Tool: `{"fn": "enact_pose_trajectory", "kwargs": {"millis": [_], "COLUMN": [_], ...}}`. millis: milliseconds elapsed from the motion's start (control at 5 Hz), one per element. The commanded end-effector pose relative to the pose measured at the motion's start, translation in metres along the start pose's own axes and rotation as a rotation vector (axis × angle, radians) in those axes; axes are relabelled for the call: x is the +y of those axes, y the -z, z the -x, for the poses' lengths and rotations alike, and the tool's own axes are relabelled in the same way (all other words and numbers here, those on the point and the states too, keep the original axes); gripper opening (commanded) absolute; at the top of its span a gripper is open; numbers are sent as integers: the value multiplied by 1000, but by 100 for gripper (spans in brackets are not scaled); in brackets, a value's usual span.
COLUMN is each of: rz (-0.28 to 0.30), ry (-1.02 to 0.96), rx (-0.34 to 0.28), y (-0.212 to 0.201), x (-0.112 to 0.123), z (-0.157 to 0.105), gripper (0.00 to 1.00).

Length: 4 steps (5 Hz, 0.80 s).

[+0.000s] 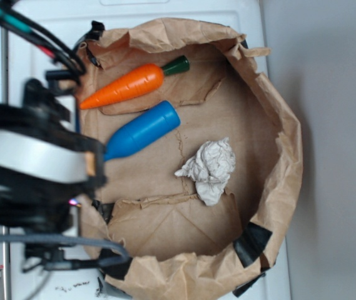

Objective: Grab the white paper.

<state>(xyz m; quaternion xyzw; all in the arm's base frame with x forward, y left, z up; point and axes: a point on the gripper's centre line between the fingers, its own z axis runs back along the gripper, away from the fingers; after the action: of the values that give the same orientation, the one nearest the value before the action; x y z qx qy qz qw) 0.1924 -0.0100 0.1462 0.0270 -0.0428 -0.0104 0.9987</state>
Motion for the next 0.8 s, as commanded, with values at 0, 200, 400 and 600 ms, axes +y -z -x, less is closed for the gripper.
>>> {"fn": "enact_pose_trajectory", "kwargs": {"millis": [0,200,400,600], "rz": [3,-12,41,86], "ry": [-50,-84,-115,-131], "rx": [-18,-28,-53,-120], "y": [14,31,37,45], "x": [15,16,18,14], "z": [-70,-81,-79,-64], "gripper": [100,100,100,100]}}
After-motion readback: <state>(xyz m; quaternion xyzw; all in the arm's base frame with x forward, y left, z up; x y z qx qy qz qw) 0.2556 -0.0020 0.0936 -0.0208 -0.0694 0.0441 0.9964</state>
